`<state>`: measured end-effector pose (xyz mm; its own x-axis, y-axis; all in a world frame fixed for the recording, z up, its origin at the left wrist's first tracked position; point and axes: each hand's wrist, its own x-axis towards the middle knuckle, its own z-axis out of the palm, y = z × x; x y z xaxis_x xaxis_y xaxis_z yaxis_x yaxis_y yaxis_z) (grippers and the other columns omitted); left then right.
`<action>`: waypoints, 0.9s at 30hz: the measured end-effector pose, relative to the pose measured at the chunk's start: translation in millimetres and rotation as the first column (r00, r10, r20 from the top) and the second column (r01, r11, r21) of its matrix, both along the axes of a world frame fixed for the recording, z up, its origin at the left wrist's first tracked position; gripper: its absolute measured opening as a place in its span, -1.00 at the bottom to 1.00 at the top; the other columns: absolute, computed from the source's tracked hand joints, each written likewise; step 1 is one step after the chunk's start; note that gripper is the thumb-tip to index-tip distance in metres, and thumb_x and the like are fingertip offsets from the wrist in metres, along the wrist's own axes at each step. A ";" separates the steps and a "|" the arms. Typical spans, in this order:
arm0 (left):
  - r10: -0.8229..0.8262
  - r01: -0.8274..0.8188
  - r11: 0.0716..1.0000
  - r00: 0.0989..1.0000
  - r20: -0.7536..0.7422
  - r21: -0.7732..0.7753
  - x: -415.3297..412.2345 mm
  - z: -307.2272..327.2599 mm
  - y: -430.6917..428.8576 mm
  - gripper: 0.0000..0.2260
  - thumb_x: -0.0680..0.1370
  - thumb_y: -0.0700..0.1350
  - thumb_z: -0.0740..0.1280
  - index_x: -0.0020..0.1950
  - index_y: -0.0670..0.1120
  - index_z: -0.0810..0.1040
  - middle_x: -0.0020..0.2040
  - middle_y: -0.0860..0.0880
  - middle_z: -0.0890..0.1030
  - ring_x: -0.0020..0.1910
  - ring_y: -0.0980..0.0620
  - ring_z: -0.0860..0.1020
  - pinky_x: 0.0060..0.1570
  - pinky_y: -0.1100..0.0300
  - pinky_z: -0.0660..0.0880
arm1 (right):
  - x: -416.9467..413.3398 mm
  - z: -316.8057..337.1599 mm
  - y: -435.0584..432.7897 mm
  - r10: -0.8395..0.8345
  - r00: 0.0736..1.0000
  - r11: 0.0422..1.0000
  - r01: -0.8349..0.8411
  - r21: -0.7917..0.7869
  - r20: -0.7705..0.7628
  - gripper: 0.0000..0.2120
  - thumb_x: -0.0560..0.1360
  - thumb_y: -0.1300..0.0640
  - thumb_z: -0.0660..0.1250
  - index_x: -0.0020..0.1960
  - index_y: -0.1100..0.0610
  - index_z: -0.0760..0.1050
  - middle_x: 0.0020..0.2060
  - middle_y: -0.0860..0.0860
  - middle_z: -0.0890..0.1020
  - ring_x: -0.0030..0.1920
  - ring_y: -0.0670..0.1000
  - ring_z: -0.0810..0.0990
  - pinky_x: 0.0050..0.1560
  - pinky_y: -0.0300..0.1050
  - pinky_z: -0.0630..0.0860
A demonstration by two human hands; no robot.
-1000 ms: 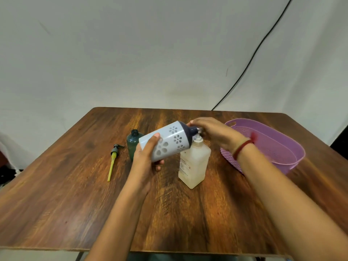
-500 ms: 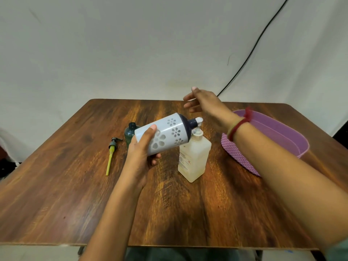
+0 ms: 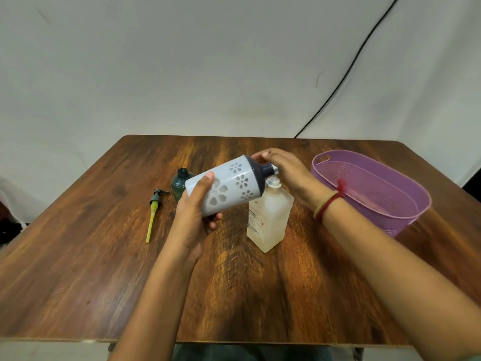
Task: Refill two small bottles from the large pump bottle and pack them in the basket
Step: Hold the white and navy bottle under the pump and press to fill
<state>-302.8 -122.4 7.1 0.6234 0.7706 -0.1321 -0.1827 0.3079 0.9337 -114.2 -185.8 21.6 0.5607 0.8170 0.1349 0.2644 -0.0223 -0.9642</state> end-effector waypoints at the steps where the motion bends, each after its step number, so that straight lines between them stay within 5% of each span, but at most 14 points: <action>1: 0.000 0.000 1.000 1.000 0.001 -0.002 0.2 0.1 -0.1 -0.71 0.45 0.15 0.32 -0.02 -0.04 0.54 -0.37 0.04 0.59 -0.49 0.11 0.42 -0.58 0.36 0.31 | -1.1 -2.7 0.8 -0.001 1.000 1.000 0.002 0.011 -0.015 -0.73 0.61 0.19 0.09 -0.05 0.11 0.57 -0.07 -0.03 0.61 -0.03 -0.11 0.55 -0.06 -0.26 0.44; 9: 0.013 -0.013 1.000 1.000 0.007 -0.006 6.1 -1.1 2.3 -0.70 0.41 0.16 0.33 -0.03 -0.03 0.55 -0.37 0.05 0.59 -0.49 0.11 0.42 -0.59 0.36 0.31 | 0.1 -12.2 5.6 0.034 0.999 0.997 -0.034 0.075 0.002 -0.66 0.63 0.20 -0.03 0.11 0.20 0.51 0.00 -0.07 0.58 -0.04 -0.24 0.54 -0.12 -0.43 0.47; 15: 0.038 -0.039 0.999 0.999 -0.017 -0.023 8.2 -2.1 1.8 -0.71 0.42 0.15 0.33 -0.03 -0.03 0.55 -0.37 0.05 0.59 -0.48 0.12 0.41 -0.58 0.36 0.30 | 5.1 -20.7 3.6 0.056 0.989 0.997 -0.050 -0.051 0.133 -0.68 0.62 0.00 -0.05 0.27 -0.14 0.38 0.32 0.00 0.40 0.27 0.00 0.37 0.15 -0.17 0.31; 20: 0.037 -0.037 0.999 0.999 -0.023 -0.013 4.7 5.0 1.8 -0.76 0.48 0.12 0.32 -0.04 -0.04 0.56 -0.37 0.04 0.60 -0.49 0.12 0.41 -0.59 0.37 0.30 | 1.7 -1.6 0.0 0.081 0.997 0.984 -0.080 -0.157 -0.005 -0.69 0.64 0.10 -0.02 0.12 0.05 0.50 -0.03 -0.05 0.53 -0.08 -0.12 0.51 -0.16 -0.29 0.40; 27: 0.041 -0.042 0.999 0.999 -0.034 -0.032 6.9 4.6 1.6 -0.75 0.49 0.14 0.31 -0.05 -0.03 0.56 -0.37 0.04 0.59 -0.49 0.13 0.40 -0.59 0.37 0.29 | -1.3 -8.2 0.4 0.048 0.999 0.996 -0.050 -0.074 -0.024 -0.66 0.65 0.08 -0.05 0.09 -0.02 0.50 0.01 -0.01 0.54 -0.04 -0.08 0.50 -0.12 -0.23 0.41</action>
